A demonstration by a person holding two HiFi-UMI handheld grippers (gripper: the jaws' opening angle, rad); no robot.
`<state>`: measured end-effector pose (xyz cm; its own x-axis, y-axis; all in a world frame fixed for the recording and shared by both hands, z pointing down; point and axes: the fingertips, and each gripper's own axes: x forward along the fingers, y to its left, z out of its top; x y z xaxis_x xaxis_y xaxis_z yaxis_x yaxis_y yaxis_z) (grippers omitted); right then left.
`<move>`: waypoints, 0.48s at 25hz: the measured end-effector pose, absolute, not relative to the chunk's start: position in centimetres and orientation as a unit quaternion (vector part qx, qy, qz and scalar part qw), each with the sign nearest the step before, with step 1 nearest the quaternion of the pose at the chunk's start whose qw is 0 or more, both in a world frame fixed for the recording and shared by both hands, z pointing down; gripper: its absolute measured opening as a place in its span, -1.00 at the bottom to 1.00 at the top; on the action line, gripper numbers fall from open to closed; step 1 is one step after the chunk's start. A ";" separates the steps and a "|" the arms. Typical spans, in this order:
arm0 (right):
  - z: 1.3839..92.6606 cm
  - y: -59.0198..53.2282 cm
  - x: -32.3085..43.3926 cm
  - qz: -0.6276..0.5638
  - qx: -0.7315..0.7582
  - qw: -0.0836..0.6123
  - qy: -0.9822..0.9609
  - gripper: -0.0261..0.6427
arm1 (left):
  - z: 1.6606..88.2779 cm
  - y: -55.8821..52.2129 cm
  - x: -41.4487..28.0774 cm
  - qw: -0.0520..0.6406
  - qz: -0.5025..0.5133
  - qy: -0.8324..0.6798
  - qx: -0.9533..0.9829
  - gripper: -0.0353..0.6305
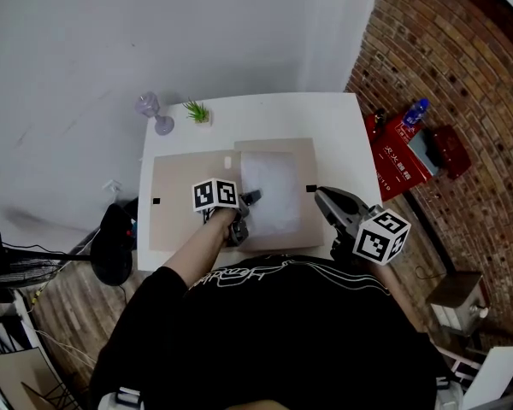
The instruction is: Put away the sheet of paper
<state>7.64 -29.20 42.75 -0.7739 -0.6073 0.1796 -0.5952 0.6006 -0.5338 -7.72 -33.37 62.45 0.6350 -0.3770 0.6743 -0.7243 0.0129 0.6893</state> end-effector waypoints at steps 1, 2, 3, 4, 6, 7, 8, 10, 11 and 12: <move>42.7 -29.2 7.6 -0.294 -0.334 0.010 0.895 -0.92 | 62.2 -33.3 -7.9 0.575 0.156 -0.407 0.692 -0.20; 42.5 -29.1 7.5 -0.293 -0.332 0.010 0.897 -0.92 | 61.9 -33.3 -8.2 0.559 0.165 -0.415 0.699 -0.12; 42.4 -29.1 7.4 -0.292 -0.330 0.010 0.898 -0.92 | 61.7 -33.3 -8.7 0.541 0.175 -0.425 0.704 -0.07; 42.3 -29.0 7.2 -0.291 -0.328 0.009 0.899 -0.92 | 61.5 -33.4 -9.2 0.524 0.182 -0.435 0.709 -0.04; 42.0 -28.8 6.9 -0.288 -0.324 0.008 0.901 -0.92 | 60.8 -33.4 -10.2 0.501 0.186 -0.448 0.717 -0.01; 41.8 -28.7 6.8 -0.285 -0.321 0.007 0.903 -0.92 | 60.2 -33.3 -10.6 0.494 0.182 -0.450 0.721 -0.01; 41.6 -28.6 6.7 -0.283 -0.318 0.006 0.905 -0.92 | 59.4 -33.2 -11.0 0.487 0.177 -0.452 0.726 -0.02; 41.3 -28.4 6.5 -0.278 -0.313 0.003 0.908 -0.92 | 57.3 -33.0 -11.4 0.458 0.167 -0.455 0.745 -0.02; 41.2 -28.3 6.5 -0.276 -0.312 0.000 0.909 -0.92 | 55.9 -33.0 -11.6 0.432 0.165 -0.458 0.760 -0.09; 41.2 -28.3 6.4 -0.274 -0.311 -0.003 0.910 -0.92 | 54.5 -32.9 -11.6 0.402 0.163 -0.458 0.776 -0.17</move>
<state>6.37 -28.30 41.17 -0.8064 -0.5649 0.1751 -0.5678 0.6567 -0.4963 -11.58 -32.92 54.47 0.5268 -0.5804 0.6209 -0.8421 -0.2572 0.4741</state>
